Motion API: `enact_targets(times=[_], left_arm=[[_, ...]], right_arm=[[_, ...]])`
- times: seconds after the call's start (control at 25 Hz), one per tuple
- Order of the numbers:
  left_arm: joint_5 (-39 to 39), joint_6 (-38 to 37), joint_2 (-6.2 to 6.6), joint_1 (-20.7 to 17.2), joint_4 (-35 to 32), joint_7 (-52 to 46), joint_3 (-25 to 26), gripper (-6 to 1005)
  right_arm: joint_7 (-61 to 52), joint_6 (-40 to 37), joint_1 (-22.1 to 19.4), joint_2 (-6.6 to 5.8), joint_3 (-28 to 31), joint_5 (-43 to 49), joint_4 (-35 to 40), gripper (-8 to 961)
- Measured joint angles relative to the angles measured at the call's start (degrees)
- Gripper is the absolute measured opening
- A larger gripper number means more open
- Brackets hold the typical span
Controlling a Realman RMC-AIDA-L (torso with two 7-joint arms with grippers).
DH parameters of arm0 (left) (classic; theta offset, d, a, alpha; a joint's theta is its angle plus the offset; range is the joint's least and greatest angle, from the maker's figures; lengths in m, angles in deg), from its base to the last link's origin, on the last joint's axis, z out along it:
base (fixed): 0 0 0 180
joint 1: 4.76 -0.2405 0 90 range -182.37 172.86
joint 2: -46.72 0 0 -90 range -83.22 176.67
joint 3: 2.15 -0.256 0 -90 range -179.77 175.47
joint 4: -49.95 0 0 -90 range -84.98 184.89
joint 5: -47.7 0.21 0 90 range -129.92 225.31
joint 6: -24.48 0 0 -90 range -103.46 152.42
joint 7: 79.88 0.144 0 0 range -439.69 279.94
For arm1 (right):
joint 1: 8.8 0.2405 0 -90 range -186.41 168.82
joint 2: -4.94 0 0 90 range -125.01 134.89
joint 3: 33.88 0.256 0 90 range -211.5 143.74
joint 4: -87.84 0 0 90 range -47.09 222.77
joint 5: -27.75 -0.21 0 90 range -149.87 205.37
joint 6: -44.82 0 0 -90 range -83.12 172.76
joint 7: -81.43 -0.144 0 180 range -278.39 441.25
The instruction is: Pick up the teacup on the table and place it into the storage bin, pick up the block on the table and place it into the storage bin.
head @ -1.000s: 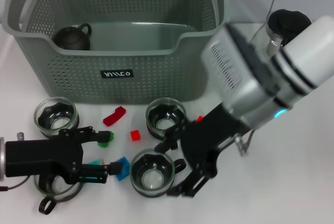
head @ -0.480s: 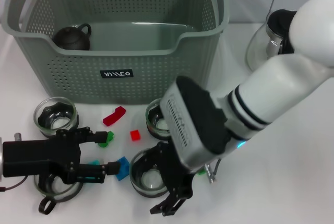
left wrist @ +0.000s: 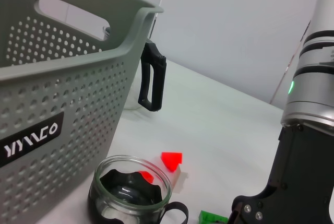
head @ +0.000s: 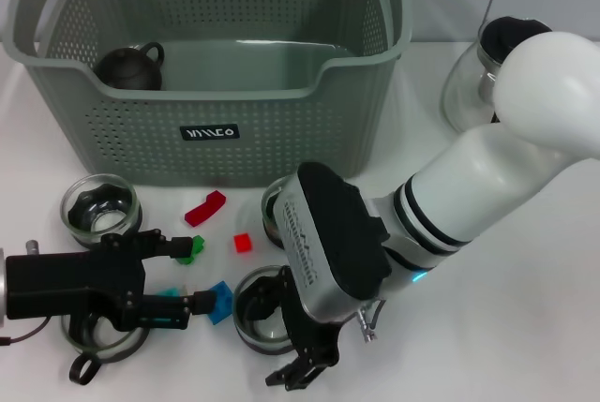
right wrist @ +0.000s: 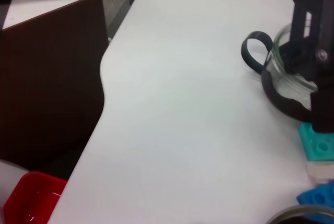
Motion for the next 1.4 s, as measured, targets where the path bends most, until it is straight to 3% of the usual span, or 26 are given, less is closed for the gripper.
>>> enact_targets(times=[0.24, 0.48, 0.88, 1.08, 1.24, 1.4], left_arm=[[-0.01, 0.06, 0.00, -0.01, 0.01, 0.06, 0.00, 903], [-0.02, 0.06, 0.00, 0.06, 0.00, 0.20, 0.00, 903], [-0.01, -0.27, -0.02, -0.19, -0.01, 0.26, 0.26, 902], [0.10, -0.28, -0.11, -0.34, 0.00, 0.28, 0.35, 903], [0.40, -0.08, -0.19, -0.48, 0.06, 0.28, 0.52, 902], [0.43, -0.33, -0.19, -0.52, 0.08, 0.28, 0.71, 902]], right_arm=[[-5.24, 1.65, 0.81, -0.21, -0.10, 0.22, -1.05, 744], [-4.97, 2.29, 0.69, -0.17, -0.31, 0.46, -0.92, 500], [-4.69, 0.17, 1.20, -0.42, -0.30, 0.68, -0.15, 277], [-4.75, -0.33, 0.51, -0.67, 0.17, 0.44, 1.03, 73], [-5.20, -2.87, -0.03, -1.03, 2.18, 0.70, 1.94, 72], [-5.26, -8.75, -2.35, -1.53, 9.49, 3.03, 5.33, 72]])
